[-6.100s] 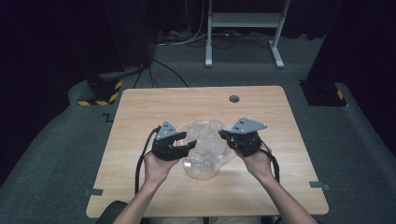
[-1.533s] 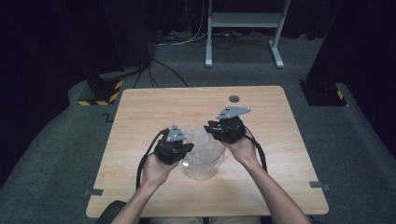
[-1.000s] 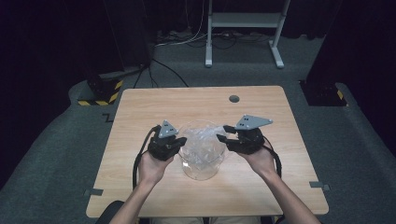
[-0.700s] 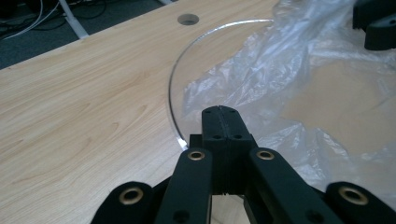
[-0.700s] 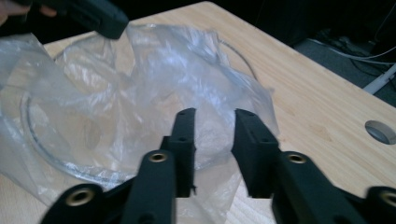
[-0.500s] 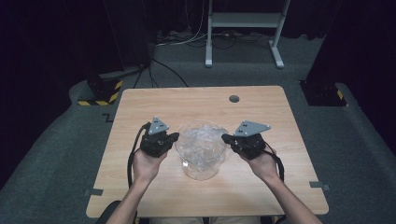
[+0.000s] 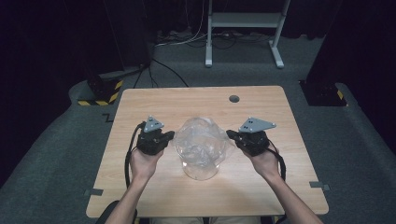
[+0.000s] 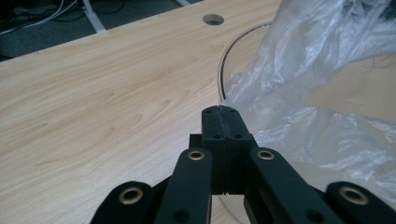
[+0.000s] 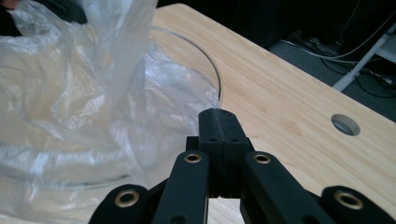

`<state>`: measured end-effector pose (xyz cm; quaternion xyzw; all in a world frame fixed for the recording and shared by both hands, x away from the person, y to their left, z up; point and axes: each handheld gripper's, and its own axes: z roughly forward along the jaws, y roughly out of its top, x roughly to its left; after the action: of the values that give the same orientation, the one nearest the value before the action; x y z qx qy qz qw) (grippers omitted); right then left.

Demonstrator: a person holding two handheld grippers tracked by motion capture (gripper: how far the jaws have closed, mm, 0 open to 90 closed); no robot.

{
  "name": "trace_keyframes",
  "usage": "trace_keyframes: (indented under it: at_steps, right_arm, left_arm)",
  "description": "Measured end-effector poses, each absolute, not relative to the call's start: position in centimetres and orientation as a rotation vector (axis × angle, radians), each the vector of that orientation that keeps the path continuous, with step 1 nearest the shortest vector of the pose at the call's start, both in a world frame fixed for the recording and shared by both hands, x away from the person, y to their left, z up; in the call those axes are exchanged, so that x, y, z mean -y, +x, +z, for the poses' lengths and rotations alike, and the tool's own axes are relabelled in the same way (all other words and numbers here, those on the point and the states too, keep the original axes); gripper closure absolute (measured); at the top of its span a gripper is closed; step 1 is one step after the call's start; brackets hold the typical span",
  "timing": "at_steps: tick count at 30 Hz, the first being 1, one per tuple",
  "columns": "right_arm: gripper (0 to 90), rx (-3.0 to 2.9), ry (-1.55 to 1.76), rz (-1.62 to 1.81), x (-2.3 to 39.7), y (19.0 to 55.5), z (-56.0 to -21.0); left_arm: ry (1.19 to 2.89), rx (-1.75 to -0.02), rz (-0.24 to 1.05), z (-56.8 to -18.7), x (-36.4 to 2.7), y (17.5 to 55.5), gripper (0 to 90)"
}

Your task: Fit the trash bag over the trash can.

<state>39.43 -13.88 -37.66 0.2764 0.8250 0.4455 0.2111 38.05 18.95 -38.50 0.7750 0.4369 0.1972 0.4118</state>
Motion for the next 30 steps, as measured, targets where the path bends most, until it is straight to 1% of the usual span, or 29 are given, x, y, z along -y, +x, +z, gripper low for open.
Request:
trace_keyframes:
  at_steps: [2, 4, 9, 13, 17, 30]
  right_arm:
    - [79.2, -2.280, 0.773, 1.282, 14.0, 39.2, -37.3]
    - [73.1, -2.267, 0.764, 1.321, 14.2, 38.8, -36.7]
    - [67.3, -2.248, 0.750, 1.423, 14.5, 38.2, -35.5]
    - [62.7, -2.288, 0.728, 1.431, 14.2, 38.1, -35.6]
    - [59.1, -2.315, 0.698, 1.442, 13.8, 38.0, -35.7]
    - [57.0, -2.339, 0.682, 1.447, 13.6, 37.9, -35.7]
  left_arm:
    - [1.946, -1.101, 0.496, -38.5, -18.9, 38.0, 89.6]
    - [1.948, -1.098, 0.499, -38.5, -18.9, 38.0, 89.6]
    - [1.949, -1.090, 0.497, -38.5, -18.7, 37.9, 89.6]
    - [1.948, -1.089, 0.497, -38.5, -18.7, 37.9, 89.5]
    - [1.945, -1.092, 0.499, -38.4, -18.8, 37.9, 89.5]
    - [1.947, -1.093, 0.491, -38.5, -18.6, 38.0, 89.6]
